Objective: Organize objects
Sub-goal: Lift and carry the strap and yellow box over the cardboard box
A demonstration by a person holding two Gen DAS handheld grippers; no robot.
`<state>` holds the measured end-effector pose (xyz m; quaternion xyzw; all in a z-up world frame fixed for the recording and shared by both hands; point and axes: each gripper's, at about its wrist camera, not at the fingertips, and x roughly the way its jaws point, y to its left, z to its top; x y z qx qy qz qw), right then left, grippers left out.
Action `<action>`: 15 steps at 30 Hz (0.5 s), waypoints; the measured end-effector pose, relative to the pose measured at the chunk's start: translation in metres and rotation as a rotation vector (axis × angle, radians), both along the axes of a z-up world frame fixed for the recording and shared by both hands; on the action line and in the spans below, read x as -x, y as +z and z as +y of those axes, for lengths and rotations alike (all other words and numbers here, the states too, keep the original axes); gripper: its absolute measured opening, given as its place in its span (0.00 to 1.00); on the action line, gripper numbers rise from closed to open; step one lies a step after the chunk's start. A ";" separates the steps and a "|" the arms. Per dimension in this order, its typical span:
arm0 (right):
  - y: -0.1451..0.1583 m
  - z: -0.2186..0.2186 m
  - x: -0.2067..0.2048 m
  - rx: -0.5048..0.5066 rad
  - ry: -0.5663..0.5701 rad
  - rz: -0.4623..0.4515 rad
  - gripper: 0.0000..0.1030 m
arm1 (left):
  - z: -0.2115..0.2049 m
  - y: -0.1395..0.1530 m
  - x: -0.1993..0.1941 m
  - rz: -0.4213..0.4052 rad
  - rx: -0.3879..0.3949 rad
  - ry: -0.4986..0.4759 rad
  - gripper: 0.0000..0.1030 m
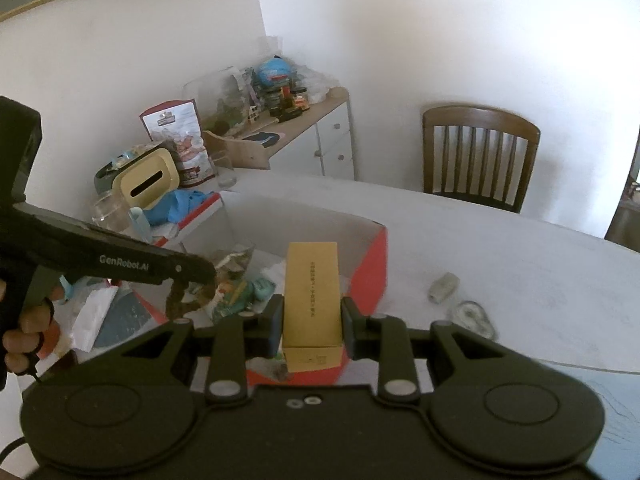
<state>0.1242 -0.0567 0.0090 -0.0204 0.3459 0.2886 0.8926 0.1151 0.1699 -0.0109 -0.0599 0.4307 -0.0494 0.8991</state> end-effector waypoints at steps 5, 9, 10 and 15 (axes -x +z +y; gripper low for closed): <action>-0.006 0.031 -0.013 0.026 -0.001 0.003 0.27 | 0.025 -0.007 -0.016 0.003 -0.026 0.016 0.10; -0.017 0.053 -0.022 0.065 0.004 0.012 0.27 | 0.039 -0.019 -0.031 0.023 -0.040 0.017 0.10; -0.020 0.057 -0.025 0.075 0.004 0.015 0.27 | 0.041 -0.023 -0.035 0.027 -0.047 0.014 0.10; -0.040 0.081 -0.033 0.122 0.009 0.037 0.27 | 0.047 -0.043 -0.051 0.065 -0.052 0.004 0.10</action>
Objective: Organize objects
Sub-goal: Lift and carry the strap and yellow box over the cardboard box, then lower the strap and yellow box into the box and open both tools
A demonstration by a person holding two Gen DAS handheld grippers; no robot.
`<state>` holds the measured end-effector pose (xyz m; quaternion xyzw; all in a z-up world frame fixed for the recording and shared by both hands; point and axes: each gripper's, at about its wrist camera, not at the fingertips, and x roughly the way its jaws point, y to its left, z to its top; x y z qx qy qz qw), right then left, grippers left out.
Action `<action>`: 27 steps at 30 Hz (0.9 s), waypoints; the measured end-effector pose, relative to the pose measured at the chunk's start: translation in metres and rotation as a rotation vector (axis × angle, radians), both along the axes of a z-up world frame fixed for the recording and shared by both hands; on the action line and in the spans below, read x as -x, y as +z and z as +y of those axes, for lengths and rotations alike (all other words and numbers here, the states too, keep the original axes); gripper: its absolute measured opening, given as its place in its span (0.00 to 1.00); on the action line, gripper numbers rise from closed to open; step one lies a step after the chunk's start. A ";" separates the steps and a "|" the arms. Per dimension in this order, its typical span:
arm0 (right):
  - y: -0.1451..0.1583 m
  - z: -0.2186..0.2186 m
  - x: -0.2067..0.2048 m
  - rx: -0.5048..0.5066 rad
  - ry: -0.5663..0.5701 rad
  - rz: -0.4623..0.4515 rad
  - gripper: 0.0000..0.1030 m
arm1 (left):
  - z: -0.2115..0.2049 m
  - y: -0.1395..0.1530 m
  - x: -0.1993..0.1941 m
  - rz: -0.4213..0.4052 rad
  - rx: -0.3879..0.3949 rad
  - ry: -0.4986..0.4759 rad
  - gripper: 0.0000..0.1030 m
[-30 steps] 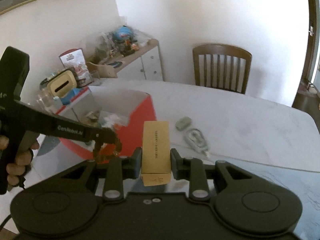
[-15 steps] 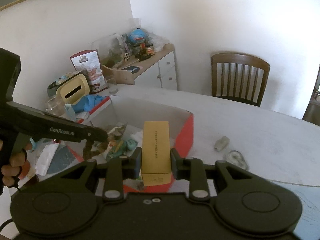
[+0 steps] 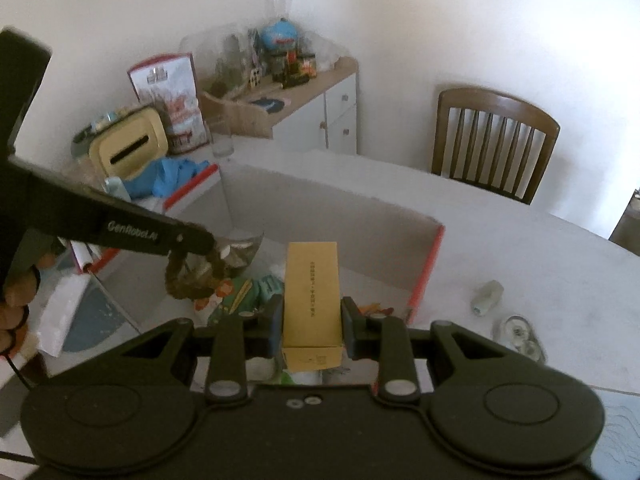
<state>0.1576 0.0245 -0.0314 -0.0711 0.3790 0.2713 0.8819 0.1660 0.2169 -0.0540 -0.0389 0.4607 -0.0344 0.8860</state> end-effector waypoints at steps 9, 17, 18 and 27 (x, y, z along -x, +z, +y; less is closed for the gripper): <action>-0.030 0.025 -0.009 0.099 0.012 0.025 0.27 | -0.005 -0.034 -0.018 0.081 0.008 -0.035 0.10; -0.042 0.028 -0.005 0.137 0.038 0.039 0.28 | -0.015 -0.051 -0.023 0.125 0.012 -0.068 0.10; -0.042 0.028 -0.006 0.137 0.040 0.041 0.29 | -0.015 -0.054 -0.023 0.132 0.016 -0.067 0.10; -0.037 0.023 0.001 0.120 0.069 0.006 0.31 | -0.013 -0.069 -0.022 0.168 0.059 -0.052 0.12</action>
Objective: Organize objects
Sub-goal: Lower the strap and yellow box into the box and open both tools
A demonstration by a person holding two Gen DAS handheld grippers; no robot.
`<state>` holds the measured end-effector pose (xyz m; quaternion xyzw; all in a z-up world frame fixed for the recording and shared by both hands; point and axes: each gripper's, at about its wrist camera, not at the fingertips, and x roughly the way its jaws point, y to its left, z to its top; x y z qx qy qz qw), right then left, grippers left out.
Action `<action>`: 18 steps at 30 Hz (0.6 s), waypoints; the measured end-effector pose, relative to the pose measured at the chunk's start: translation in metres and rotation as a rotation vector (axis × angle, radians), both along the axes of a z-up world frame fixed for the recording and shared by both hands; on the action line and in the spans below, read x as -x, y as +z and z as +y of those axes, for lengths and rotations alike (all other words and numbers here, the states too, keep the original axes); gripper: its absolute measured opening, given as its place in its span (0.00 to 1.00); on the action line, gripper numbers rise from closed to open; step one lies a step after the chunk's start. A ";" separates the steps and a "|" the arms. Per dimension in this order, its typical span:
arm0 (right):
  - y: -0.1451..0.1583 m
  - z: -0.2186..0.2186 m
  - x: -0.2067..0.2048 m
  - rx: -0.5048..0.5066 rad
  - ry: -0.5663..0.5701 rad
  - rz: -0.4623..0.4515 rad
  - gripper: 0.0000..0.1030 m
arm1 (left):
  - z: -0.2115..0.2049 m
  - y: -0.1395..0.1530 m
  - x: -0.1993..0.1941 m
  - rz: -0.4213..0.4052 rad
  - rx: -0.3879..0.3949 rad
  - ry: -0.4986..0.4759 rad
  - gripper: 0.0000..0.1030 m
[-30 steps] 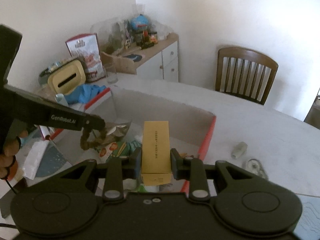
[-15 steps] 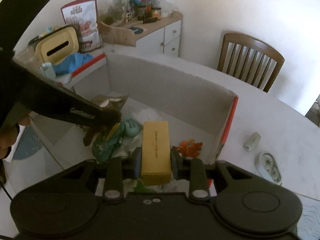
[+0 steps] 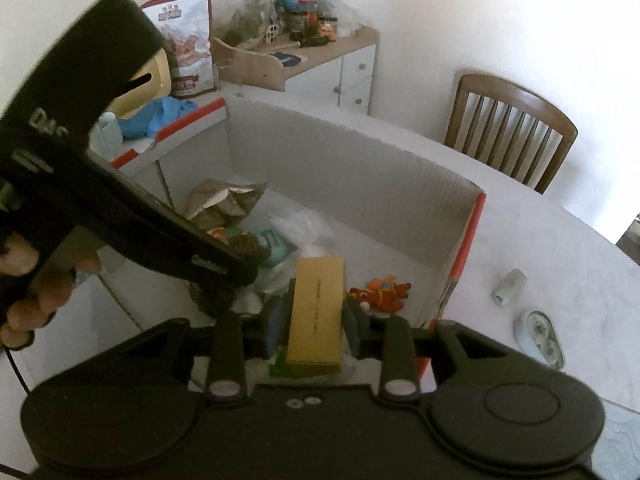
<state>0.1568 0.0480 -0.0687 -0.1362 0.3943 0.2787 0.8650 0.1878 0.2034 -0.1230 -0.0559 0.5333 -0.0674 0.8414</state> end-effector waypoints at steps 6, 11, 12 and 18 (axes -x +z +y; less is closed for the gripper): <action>0.008 -0.004 0.007 -0.021 0.019 -0.022 0.35 | 0.005 0.001 0.003 0.004 0.017 0.020 0.15; 0.014 -0.011 0.013 -0.046 0.016 -0.042 0.42 | 0.003 0.008 0.011 -0.012 0.015 0.011 0.26; 0.015 -0.013 0.014 -0.050 0.013 -0.046 0.43 | 0.002 0.010 0.013 -0.022 0.010 0.008 0.28; 0.028 -0.025 0.019 -0.084 -0.015 -0.058 0.49 | -0.001 0.029 0.026 -0.091 -0.021 0.019 0.66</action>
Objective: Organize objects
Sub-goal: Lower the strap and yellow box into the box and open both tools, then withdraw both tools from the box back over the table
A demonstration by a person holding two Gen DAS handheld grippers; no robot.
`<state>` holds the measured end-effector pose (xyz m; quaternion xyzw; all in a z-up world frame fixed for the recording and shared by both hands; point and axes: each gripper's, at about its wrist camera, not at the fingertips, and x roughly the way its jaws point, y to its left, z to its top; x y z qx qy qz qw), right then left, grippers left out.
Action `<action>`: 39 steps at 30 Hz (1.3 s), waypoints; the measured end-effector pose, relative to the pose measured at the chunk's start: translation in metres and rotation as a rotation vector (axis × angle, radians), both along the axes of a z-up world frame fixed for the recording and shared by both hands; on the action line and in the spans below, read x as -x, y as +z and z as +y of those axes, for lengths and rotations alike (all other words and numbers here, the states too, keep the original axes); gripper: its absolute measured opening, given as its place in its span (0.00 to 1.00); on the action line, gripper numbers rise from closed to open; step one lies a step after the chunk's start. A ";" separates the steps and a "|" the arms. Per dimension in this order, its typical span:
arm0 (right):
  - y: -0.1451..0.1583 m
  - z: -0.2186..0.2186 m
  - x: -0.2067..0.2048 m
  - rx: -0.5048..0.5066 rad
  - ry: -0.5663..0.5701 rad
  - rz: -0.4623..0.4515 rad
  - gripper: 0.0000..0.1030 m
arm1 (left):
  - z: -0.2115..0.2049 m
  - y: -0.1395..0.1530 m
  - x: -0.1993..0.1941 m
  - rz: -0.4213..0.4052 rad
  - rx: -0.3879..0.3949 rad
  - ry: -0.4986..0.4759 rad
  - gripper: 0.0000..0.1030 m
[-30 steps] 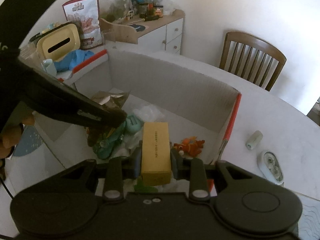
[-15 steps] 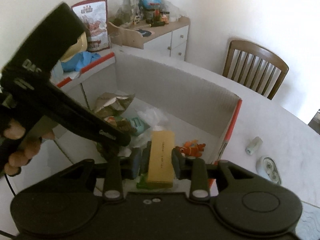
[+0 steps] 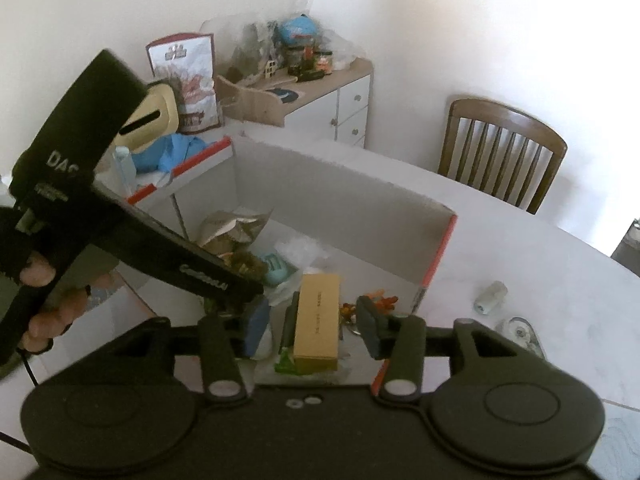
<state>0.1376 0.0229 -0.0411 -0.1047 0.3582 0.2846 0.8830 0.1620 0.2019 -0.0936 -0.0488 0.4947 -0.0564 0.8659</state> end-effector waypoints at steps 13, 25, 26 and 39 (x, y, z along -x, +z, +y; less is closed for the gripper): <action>0.034 -0.034 0.018 -0.120 -0.050 -0.018 0.69 | -0.005 0.039 0.029 -0.084 -0.027 0.004 0.71; 0.057 -0.070 0.039 -0.226 -0.066 -0.037 0.87 | -0.033 0.075 0.065 -0.194 -0.075 -0.010 0.78; 0.058 -0.074 0.040 -0.235 -0.069 -0.038 0.88 | -0.036 0.078 0.068 -0.202 -0.081 -0.010 0.79; 0.073 -0.132 0.063 -0.315 -0.063 -0.044 0.99 | -0.082 0.099 0.091 -0.297 -0.104 0.001 0.93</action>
